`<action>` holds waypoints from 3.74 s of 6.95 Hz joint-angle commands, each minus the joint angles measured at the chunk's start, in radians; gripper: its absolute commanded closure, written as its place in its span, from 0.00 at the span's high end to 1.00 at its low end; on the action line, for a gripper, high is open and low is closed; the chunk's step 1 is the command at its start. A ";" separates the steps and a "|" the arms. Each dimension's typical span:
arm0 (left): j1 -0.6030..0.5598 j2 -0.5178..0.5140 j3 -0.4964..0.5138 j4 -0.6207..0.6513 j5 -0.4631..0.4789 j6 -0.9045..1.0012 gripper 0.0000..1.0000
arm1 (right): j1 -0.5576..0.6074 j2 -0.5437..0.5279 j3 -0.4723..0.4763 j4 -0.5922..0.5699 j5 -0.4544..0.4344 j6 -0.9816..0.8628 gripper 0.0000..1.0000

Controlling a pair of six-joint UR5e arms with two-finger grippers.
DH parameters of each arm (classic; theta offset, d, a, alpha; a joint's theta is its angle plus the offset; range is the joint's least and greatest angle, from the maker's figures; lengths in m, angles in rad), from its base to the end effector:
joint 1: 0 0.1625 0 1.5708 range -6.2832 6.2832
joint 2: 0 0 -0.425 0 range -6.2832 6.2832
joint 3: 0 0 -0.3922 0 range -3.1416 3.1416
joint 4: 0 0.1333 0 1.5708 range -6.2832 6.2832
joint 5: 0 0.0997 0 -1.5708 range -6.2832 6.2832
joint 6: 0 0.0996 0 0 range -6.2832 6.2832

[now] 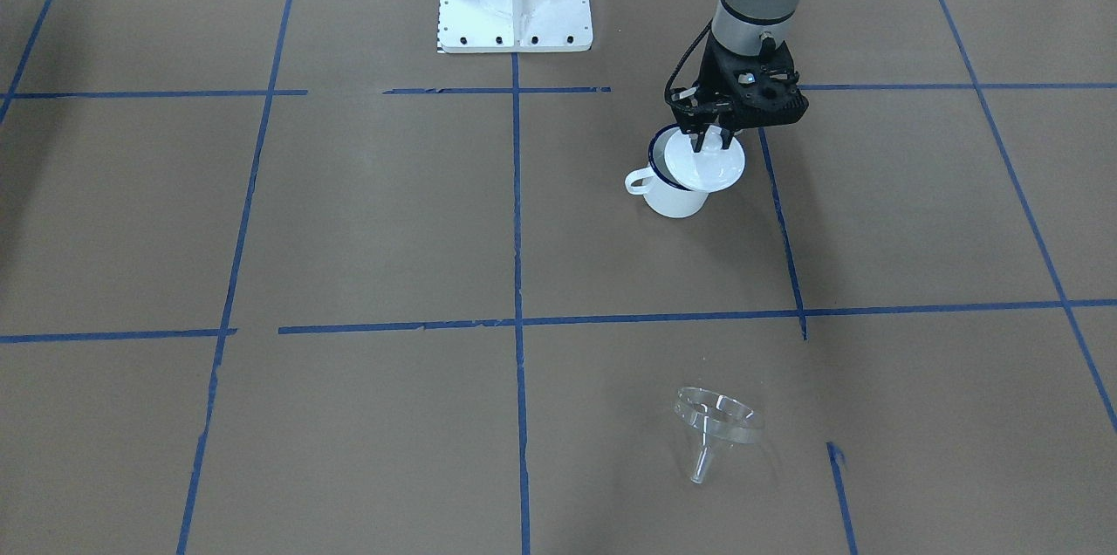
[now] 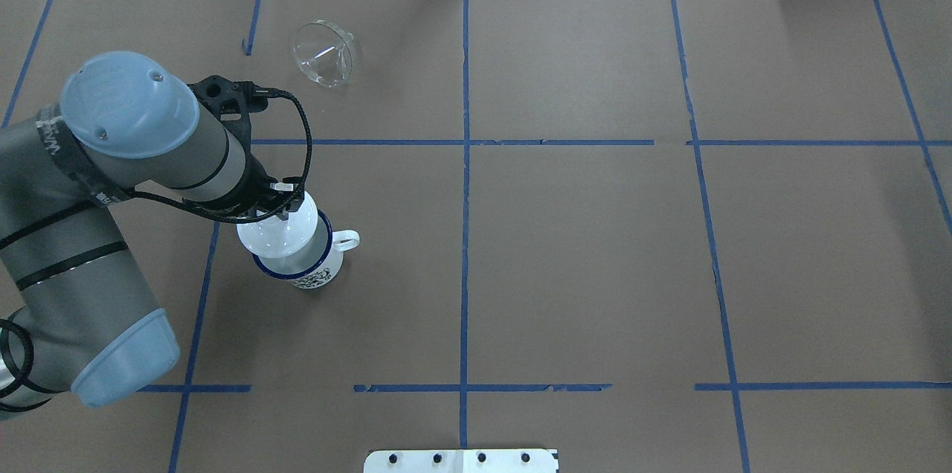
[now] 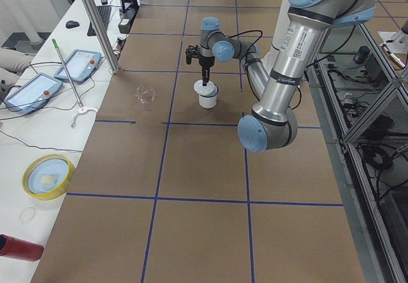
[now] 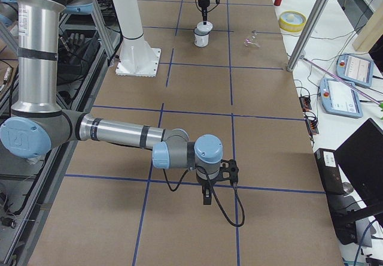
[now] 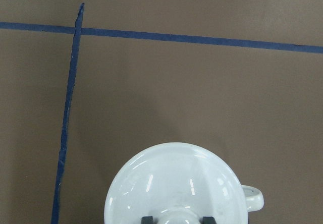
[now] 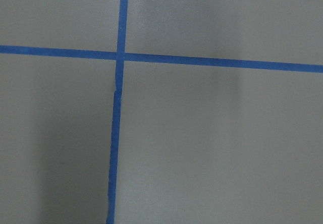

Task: Remove funnel from cup
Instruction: 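Lower the white ceramic funnel into the mug mouth with the left gripper, then open the left gripper and withdraw it away from the mug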

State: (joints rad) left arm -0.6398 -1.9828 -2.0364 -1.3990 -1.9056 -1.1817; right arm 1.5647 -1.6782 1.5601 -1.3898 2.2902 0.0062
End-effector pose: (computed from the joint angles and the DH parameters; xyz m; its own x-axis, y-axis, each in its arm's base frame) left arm 0.3874 -0.4136 0.2572 0.7140 -0.0847 -0.6950 0.1319 0.9912 0.0147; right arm 0.0649 -0.4485 0.6998 0.7520 -0.0398 0.6580 0.0014 0.9983 0.0588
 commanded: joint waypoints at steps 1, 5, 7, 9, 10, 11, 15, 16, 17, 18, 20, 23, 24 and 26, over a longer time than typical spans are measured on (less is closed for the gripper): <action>0.000 0.002 0.007 -0.015 -0.003 -0.001 0.00 | 0.000 0.000 0.000 0.000 0.000 0.000 1.00; -0.001 0.004 -0.004 -0.015 -0.004 -0.007 0.00 | 0.000 0.000 0.000 0.000 0.000 0.000 1.00; 0.005 0.005 -0.005 -0.015 -0.004 -0.009 0.00 | 0.000 0.000 0.000 0.000 0.000 0.000 1.00; 0.009 0.005 -0.004 -0.015 -0.004 -0.010 0.00 | 0.000 0.000 0.000 0.000 0.000 0.000 1.00; 0.011 0.005 -0.004 -0.015 -0.004 -0.010 0.00 | 0.000 0.000 0.000 0.000 0.000 0.000 1.00; 0.012 0.007 -0.001 -0.015 -0.027 -0.010 0.00 | 0.000 0.000 0.000 0.000 0.000 0.000 1.00; 0.023 0.007 -0.002 -0.015 -0.033 -0.010 0.00 | 0.000 0.000 0.000 0.000 0.000 0.000 1.00; 0.023 0.007 -0.001 -0.015 -0.033 -0.010 0.00 | 0.000 0.000 0.000 0.000 0.000 0.000 1.00; 0.023 0.007 0.001 -0.015 -0.033 -0.010 0.00 | 0.000 0.000 0.000 0.000 0.000 0.000 1.00; 0.023 0.009 0.005 -0.015 -0.033 -0.009 0.00 | 0.000 0.000 0.000 0.000 0.000 0.000 1.00; 0.025 0.009 0.008 -0.015 -0.033 -0.004 0.08 | 0.000 0.000 0.000 0.000 0.000 0.000 1.00; 0.025 0.007 0.005 -0.017 -0.032 -0.009 1.00 | 0.000 0.000 0.000 0.000 0.000 0.000 1.00; 0.025 0.007 0.004 -0.017 -0.032 -0.007 1.00 | 0.000 0.000 0.000 0.000 0.000 0.000 1.00; 0.010 0.016 -0.040 -0.015 -0.033 0.017 1.00 | 0.000 0.000 0.000 0.000 0.000 0.000 1.00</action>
State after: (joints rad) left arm -0.6196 -1.9728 -2.0468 -1.4156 -1.9385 -1.1807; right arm 1.5647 -1.6781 1.5600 -1.3898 2.2902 0.0061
